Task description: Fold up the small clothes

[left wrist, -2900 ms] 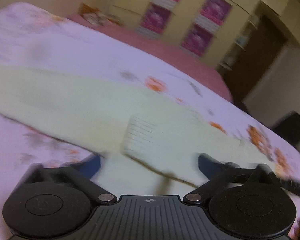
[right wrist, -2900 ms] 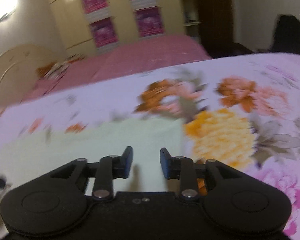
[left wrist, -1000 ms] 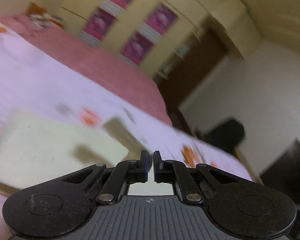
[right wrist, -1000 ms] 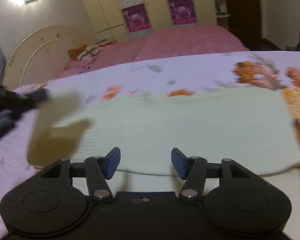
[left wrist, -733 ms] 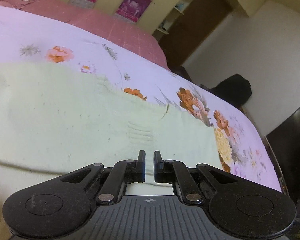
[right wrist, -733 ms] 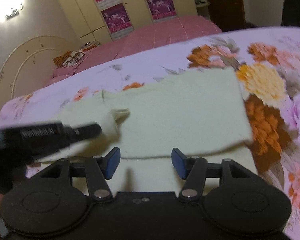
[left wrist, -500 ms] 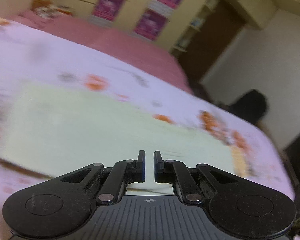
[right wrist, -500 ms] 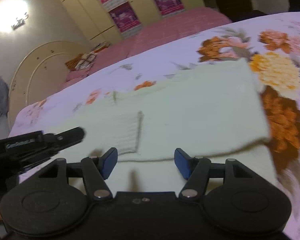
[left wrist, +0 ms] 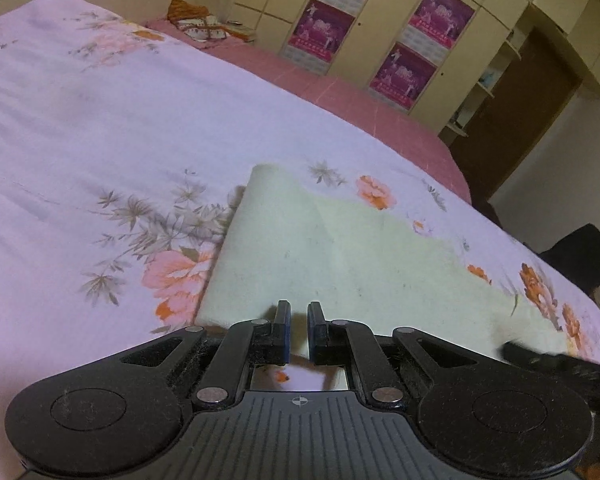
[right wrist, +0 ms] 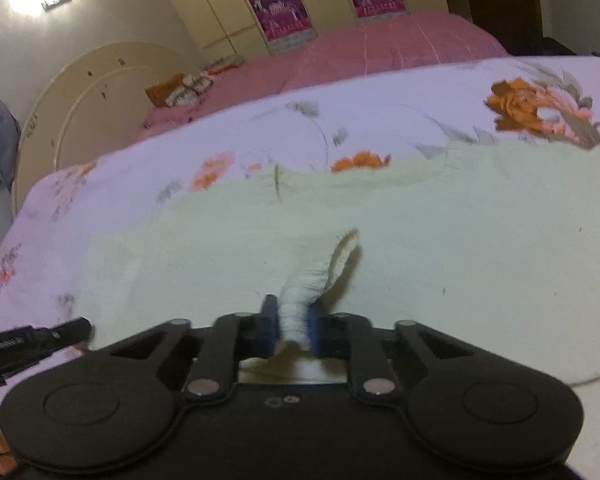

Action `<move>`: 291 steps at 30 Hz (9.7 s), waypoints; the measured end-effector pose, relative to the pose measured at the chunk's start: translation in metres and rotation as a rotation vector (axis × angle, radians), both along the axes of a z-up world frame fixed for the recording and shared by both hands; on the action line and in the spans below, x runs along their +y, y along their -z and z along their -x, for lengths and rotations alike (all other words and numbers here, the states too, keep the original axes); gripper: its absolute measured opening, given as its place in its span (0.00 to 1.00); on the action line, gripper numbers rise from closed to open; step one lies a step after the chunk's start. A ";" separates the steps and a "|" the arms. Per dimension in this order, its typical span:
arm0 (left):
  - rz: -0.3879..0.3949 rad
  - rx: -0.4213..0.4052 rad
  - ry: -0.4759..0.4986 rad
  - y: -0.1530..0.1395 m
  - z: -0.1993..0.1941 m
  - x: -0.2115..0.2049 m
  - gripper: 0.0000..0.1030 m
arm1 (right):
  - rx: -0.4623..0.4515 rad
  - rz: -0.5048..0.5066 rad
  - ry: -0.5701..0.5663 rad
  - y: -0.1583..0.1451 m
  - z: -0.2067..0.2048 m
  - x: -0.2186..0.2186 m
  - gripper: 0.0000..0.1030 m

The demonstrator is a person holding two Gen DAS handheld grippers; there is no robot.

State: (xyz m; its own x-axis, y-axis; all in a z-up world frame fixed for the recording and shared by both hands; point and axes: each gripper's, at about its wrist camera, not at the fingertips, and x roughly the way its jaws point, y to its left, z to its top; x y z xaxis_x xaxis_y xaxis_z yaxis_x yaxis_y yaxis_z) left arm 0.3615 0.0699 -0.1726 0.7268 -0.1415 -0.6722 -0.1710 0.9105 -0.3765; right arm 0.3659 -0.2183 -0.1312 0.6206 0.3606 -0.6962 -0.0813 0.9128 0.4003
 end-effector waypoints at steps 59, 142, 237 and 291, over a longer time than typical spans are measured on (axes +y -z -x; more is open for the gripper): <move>-0.025 -0.043 0.020 0.027 -0.095 -0.030 0.12 | -0.024 0.337 0.222 0.012 0.024 -0.107 0.14; -0.425 0.153 0.395 -0.011 0.273 -0.118 1.00 | 0.063 0.394 0.096 -0.011 0.343 -0.011 0.61; 0.039 -0.125 0.287 -0.066 0.085 -0.071 0.13 | -0.134 0.103 0.253 -0.081 0.181 -0.102 0.08; -0.327 -0.002 0.245 -0.004 -0.111 -0.111 0.72 | -0.021 0.281 0.182 0.003 -0.029 -0.131 0.50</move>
State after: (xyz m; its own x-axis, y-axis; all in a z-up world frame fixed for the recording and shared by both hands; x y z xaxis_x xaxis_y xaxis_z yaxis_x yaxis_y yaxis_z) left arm 0.4720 -0.0410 -0.1683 0.6997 -0.0897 -0.7088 0.0669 0.9960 -0.0601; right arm 0.3951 -0.3492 -0.1340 0.6727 0.0381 -0.7390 0.0877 0.9875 0.1307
